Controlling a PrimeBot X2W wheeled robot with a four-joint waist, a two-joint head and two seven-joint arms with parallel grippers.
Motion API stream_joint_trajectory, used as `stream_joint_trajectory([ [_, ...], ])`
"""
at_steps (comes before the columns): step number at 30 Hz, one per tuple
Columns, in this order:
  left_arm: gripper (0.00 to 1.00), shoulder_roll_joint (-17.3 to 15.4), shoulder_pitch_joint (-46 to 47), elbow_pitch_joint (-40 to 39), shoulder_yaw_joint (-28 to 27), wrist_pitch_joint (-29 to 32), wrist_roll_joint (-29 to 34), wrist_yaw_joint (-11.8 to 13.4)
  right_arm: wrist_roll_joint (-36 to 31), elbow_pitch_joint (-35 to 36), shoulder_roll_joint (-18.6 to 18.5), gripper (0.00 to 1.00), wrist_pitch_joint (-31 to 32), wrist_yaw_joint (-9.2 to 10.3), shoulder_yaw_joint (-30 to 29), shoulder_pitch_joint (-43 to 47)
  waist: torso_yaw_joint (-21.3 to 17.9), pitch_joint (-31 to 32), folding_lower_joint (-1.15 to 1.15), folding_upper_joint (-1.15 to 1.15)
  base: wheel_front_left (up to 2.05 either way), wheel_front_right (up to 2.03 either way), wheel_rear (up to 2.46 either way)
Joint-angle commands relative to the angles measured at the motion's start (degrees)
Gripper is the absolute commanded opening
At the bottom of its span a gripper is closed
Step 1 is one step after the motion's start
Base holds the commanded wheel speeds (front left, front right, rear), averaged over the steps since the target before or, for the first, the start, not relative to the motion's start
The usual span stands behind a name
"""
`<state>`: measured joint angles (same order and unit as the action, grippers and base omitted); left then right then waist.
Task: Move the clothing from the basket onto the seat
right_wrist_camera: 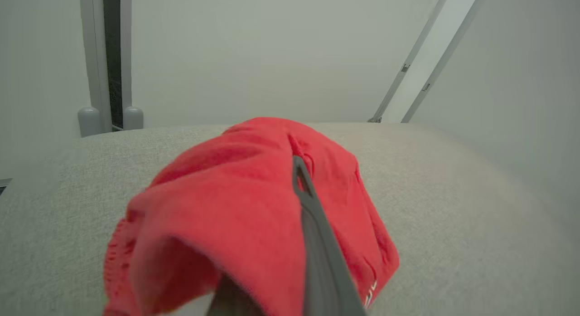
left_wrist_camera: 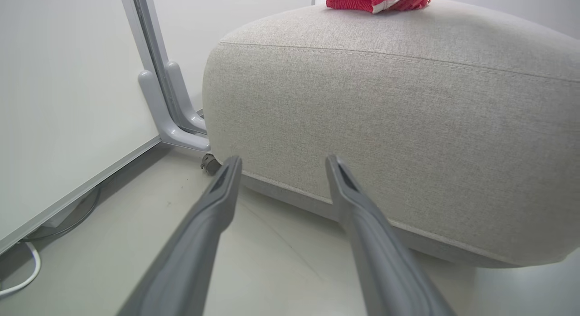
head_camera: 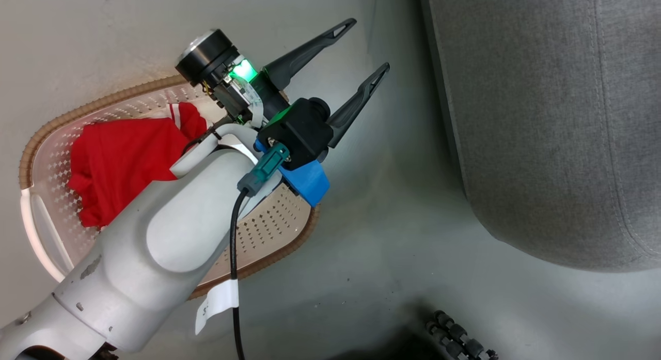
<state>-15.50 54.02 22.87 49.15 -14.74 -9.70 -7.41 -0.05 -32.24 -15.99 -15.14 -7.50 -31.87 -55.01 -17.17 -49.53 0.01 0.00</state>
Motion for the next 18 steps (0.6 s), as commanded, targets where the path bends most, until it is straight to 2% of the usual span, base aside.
stream_joint_trajectory([
  [1, 1.0, -0.3, -0.16, -0.14, 0.0, -0.18, -0.32, 0.26, -0.32, -0.29, 0.88, 0.0, -0.02, 0.01, -0.43, 0.79, -0.04, 0.17, -0.01, 0.0, 0.0, 0.0, 0.0],
  [4, 1.0, -0.41, -0.38, -0.02, 0.08, -0.23, -0.65, 0.42, -0.9, -1.11, 2.65, 0.0, -0.02, 0.01, -0.88, 2.15, -0.04, 0.73, -0.01, 0.0, 0.0, 0.0, 0.0],
  [5, 1.0, -0.32, -0.39, 0.03, 0.15, -0.25, -0.72, 0.46, -1.11, -1.04, 2.65, 0.06, -0.02, 0.01, -1.22, 2.36, 0.02, 0.98, -0.01, 0.0, 0.0, 0.0, 0.0],
  [6, 1.0, -0.22, -0.44, 0.12, 0.22, -0.27, -0.8, 0.44, -1.11, -1.39, 2.83, 0.58, -0.02, 0.01, -1.43, 2.58, 0.08, 1.22, -0.01, 0.0, 0.0, 0.0, 0.0],
  [7, 1.0, -0.16, -0.53, 0.21, 0.21, -0.29, -0.88, 0.48, -1.13, -1.58, 3.12, 1.0, -0.02, 0.01, -1.32, 2.81, 0.11, 1.6, -0.01, 0.0, 0.0, 0.0, 0.0],
  [11, 1.0, 0.51, -1.22, 0.46, 0.32, -0.44, -1.27, 0.86, -1.46, -0.83, 3.24, 1.0, -0.02, 0.01, -0.3, 4.88, 0.42, 3.72, -0.01, 0.0, 0.0, 0.0, 0.0],
  [18, 1.0, 1.95, -5.27, -0.15, -1.51, -0.5, -2.94, 1.91, -0.7, 4.58, 4.01, 1.0, -0.02, 0.02, 4.9, 14.19, 1.0, 11.01, -0.01, 0.0, 0.0, 0.0, 0.0],
])
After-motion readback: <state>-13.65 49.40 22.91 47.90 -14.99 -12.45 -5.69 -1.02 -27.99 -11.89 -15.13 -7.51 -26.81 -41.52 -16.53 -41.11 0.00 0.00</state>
